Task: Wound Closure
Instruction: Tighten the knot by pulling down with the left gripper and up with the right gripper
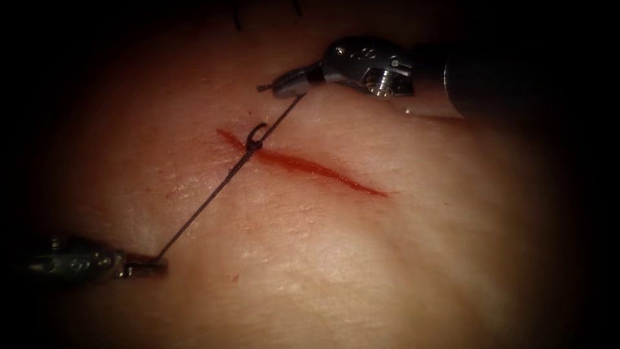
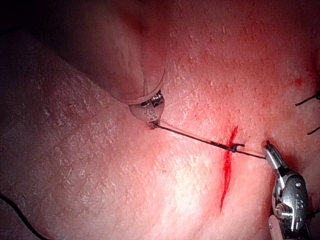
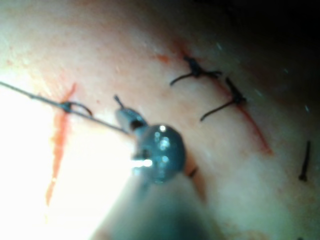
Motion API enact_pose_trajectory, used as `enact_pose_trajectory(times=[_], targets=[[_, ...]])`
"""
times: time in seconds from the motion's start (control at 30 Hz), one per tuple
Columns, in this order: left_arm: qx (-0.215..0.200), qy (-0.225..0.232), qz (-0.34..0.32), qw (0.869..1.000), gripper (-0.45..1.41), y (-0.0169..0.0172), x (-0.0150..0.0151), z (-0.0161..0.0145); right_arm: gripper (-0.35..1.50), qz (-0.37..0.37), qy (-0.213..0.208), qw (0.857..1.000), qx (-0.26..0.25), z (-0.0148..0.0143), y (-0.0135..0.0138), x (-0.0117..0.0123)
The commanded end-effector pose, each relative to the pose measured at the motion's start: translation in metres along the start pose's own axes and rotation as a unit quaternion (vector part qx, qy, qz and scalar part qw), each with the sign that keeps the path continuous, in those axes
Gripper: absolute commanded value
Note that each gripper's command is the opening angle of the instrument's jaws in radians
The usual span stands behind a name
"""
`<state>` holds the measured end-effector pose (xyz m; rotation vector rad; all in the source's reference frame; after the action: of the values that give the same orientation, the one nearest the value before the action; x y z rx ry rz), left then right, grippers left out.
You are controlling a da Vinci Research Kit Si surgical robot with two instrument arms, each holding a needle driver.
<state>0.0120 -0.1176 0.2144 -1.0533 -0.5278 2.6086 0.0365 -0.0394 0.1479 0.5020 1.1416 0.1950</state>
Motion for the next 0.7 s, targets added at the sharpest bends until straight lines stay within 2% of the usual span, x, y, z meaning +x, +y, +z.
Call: enact_pose_trajectory(times=[0.03,0.23,0.57,0.7], targets=[[-0.003,0.000,-0.002,1.000,-0.45,0.0008,-0.0003,0.0010,-0.35,0.000,0.001,1.000,-0.004,0.0003,0.0011,-0.0003],[-0.002,-0.002,-0.007,1.000,-0.45,0.0023,-0.0018,0.0008,-0.35,0.001,0.000,1.000,-0.016,-0.0004,0.0017,-0.0010],[-0.004,-0.003,-0.007,1.000,-0.45,0.0026,-0.0017,0.0004,-0.35,-0.003,0.003,1.000,-0.016,0.0002,0.0012,-0.0018],[-0.007,-0.004,-0.011,1.000,-0.45,0.0028,-0.0007,-0.0007,-0.35,-0.003,0.011,1.000,-0.015,0.0007,0.0007,-0.0019]])
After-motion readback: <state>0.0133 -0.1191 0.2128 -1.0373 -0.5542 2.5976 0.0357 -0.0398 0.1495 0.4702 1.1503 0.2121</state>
